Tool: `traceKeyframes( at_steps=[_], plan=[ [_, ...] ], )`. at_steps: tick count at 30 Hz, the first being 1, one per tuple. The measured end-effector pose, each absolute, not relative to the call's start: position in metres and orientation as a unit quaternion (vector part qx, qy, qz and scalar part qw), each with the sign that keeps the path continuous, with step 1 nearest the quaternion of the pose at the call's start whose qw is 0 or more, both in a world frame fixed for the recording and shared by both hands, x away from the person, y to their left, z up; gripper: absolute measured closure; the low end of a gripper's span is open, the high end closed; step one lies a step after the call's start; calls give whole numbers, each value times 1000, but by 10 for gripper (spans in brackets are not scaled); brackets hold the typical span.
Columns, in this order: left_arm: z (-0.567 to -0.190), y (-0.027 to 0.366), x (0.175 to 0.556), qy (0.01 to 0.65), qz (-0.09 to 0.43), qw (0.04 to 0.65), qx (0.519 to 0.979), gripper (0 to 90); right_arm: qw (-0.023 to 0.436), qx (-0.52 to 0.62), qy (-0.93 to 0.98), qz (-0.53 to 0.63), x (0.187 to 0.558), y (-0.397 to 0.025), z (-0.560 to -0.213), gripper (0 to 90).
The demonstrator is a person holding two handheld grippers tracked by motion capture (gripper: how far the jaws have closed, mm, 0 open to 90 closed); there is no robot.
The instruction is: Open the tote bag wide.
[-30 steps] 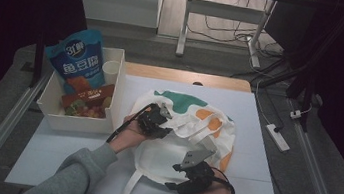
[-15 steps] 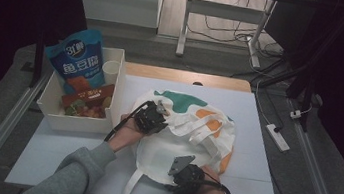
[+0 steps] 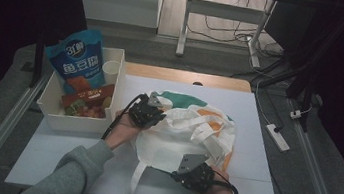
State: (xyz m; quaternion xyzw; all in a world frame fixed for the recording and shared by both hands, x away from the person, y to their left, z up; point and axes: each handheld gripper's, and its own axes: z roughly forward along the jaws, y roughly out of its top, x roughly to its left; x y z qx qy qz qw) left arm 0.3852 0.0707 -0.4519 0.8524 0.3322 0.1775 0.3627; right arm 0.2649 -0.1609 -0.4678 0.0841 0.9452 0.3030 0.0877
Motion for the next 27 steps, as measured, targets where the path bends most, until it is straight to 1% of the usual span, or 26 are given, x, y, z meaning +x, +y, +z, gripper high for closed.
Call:
traceKeyframes(
  at_steps=[2, 4, 6, 11, 13, 14, 18, 21, 27],
  plan=[
    [-447, 75, 384, 335, 181, 373, 846, 802, 66, 85, 937, 331, 260, -166, -454, 876],
    [-441, 80, 384, 338, 174, 388, 840, 803, 51, 81, 932, 349, 255, -169, -444, 876],
    [-435, 84, 381, 340, 177, 402, 832, 803, 51, 74, 930, 357, 248, -170, -437, 876],
    [-423, 91, 375, 337, 186, 426, 819, 804, 30, 64, 912, 405, 239, -176, -416, 876],
    [-421, 92, 374, 334, 188, 431, 817, 804, 32, 61, 908, 413, 236, -178, -410, 875],
    [-421, 92, 373, 333, 190, 432, 816, 804, 33, 61, 909, 411, 236, -178, -410, 875],
    [-425, 88, 374, 330, 189, 424, 822, 803, 9, 77, 913, 401, 248, -177, -425, 874],
    [-430, 84, 375, 327, 192, 412, 828, 803, 11, 88, 918, 386, 257, -175, -440, 873],
    [-438, 83, 377, 328, 190, 403, 833, 802, -21, 104, 923, 370, 268, -170, -464, 862]
  ],
)
